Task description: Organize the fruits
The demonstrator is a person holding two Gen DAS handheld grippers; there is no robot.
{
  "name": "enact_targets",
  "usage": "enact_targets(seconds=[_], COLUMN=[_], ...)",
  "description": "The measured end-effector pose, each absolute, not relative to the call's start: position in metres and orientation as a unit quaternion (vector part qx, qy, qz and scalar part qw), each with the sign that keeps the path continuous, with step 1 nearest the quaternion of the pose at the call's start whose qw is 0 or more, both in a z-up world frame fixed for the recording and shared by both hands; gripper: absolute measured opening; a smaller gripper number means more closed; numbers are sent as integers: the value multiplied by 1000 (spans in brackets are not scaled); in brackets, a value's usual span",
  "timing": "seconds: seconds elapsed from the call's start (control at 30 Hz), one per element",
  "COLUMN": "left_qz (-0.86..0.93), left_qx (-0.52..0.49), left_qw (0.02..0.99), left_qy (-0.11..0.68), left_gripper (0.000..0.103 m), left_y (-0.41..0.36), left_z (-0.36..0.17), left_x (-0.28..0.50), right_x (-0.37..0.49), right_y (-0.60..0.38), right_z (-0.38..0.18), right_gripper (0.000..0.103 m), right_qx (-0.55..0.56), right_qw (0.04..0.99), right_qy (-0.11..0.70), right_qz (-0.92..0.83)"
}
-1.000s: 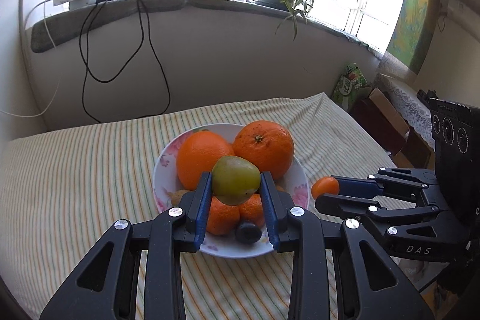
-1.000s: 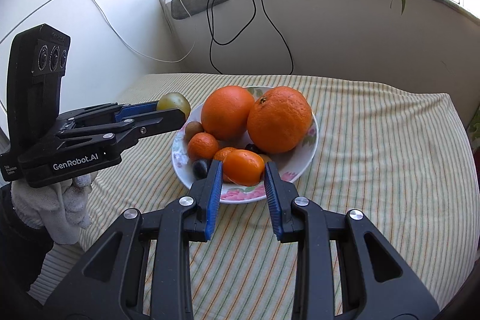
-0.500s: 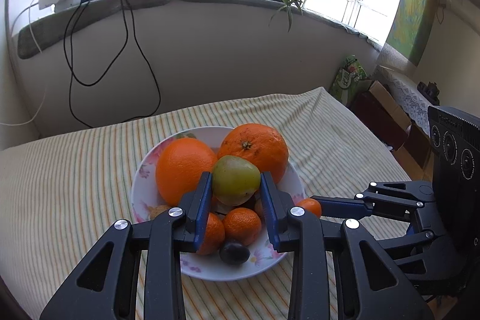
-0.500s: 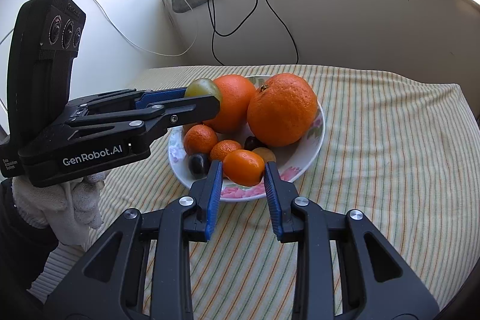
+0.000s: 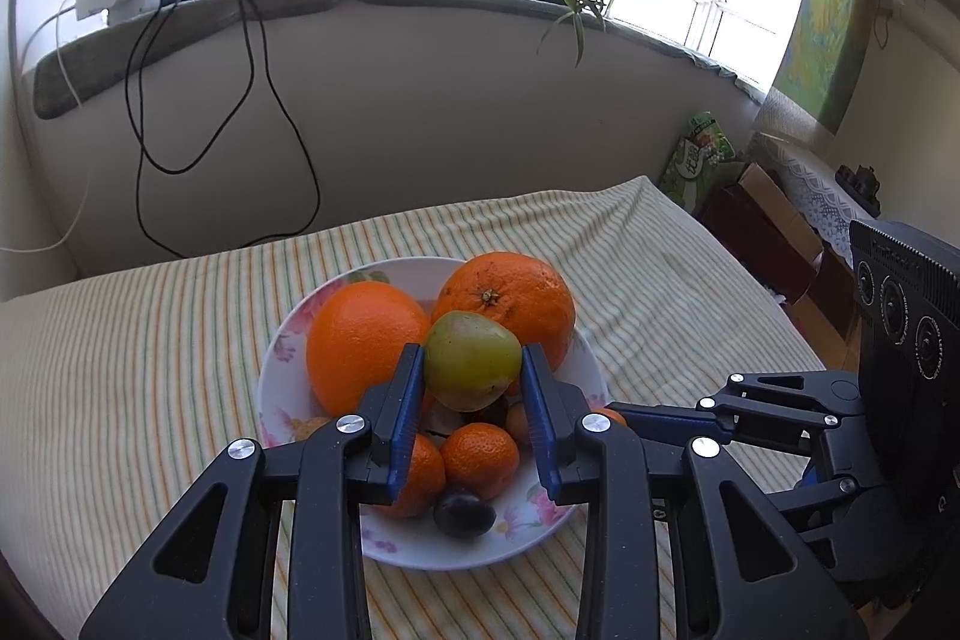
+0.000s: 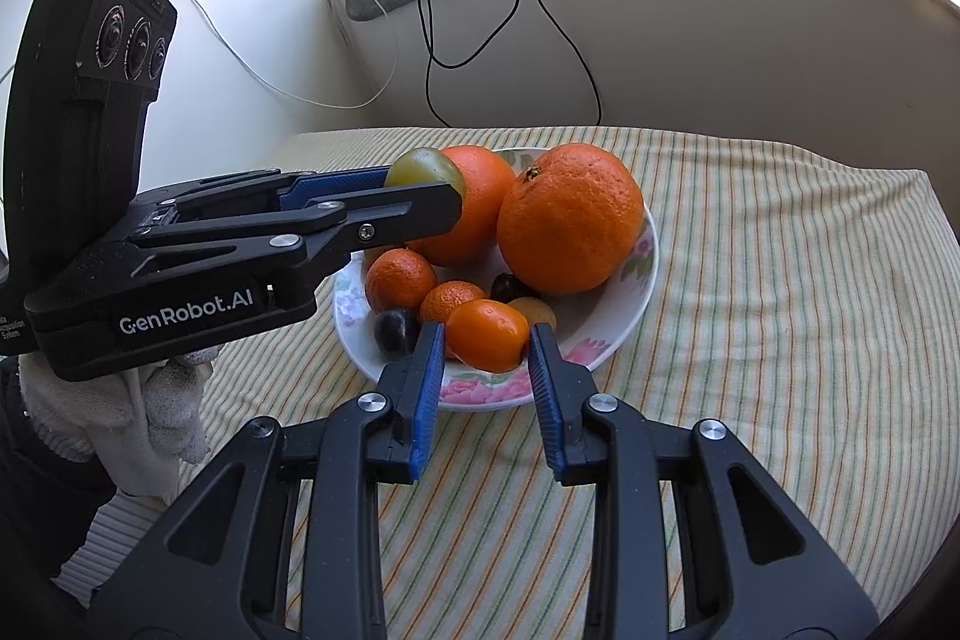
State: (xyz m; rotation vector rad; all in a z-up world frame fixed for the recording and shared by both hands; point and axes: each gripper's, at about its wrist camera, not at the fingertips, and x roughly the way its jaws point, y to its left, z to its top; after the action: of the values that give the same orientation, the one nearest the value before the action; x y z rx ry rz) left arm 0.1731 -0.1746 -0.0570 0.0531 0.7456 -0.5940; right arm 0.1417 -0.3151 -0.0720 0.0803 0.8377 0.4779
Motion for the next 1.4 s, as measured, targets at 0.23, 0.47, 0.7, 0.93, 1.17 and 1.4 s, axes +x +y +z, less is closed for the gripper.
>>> enact_targets(seconds=[0.23,0.47,0.7,0.93,1.17,1.4], left_qz=[-285,-283,-283,-274,-254,-242], left_qx=[25,27,28,23,17,11], left_qw=[890,892,895,900,907,911], left_qy=[355,351,345,339,336,333], left_gripper=[39,39,47,68,80,80], left_y=[-173,-172,-171,-166,-160,-153], left_z=[-55,-52,-48,-43,-40,-40], left_x=[172,170,163,156,150,140], right_x=[142,140,135,129,122,120], right_y=[-314,-315,-314,-316,-320,-324], right_z=[-74,-72,-70,-63,-56,-53], right_gripper=[30,51,60,67,84,85], right_qx=[36,36,29,28,28,28], right_qw=[885,888,891,896,903,903], right_qy=[406,401,398,392,385,389], right_qz=[227,221,215,207,190,180])
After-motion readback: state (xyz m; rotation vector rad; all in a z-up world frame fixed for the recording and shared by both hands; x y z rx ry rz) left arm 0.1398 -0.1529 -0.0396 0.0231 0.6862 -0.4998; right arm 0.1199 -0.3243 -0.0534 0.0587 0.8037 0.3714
